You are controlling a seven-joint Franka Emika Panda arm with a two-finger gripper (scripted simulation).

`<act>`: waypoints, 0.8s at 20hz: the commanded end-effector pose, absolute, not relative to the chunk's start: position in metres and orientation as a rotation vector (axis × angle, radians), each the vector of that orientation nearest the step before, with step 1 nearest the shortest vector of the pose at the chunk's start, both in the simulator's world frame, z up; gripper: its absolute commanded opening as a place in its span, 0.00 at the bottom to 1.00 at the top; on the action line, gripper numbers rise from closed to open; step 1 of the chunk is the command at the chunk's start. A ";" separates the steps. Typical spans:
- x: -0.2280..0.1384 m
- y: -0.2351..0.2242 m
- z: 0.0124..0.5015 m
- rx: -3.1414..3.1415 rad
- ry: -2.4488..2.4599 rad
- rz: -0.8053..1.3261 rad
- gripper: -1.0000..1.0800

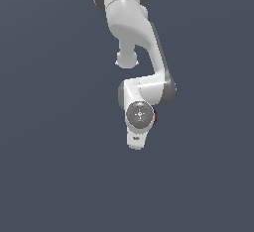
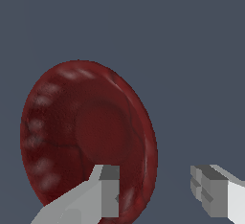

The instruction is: Pick up the object and move it to a goal position.

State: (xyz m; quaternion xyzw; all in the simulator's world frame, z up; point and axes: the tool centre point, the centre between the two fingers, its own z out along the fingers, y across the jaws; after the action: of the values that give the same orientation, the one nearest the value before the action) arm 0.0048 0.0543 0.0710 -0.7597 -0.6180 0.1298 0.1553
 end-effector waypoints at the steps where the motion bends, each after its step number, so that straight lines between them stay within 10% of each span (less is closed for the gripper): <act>1: 0.005 0.055 0.070 -2.155 -1.785 0.372 0.62; 16: -0.008 0.057 0.044 -2.147 -1.790 0.371 0.62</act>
State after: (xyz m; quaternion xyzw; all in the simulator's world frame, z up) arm -0.0060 0.0569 0.0472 -0.7518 -0.6263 0.1303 0.1601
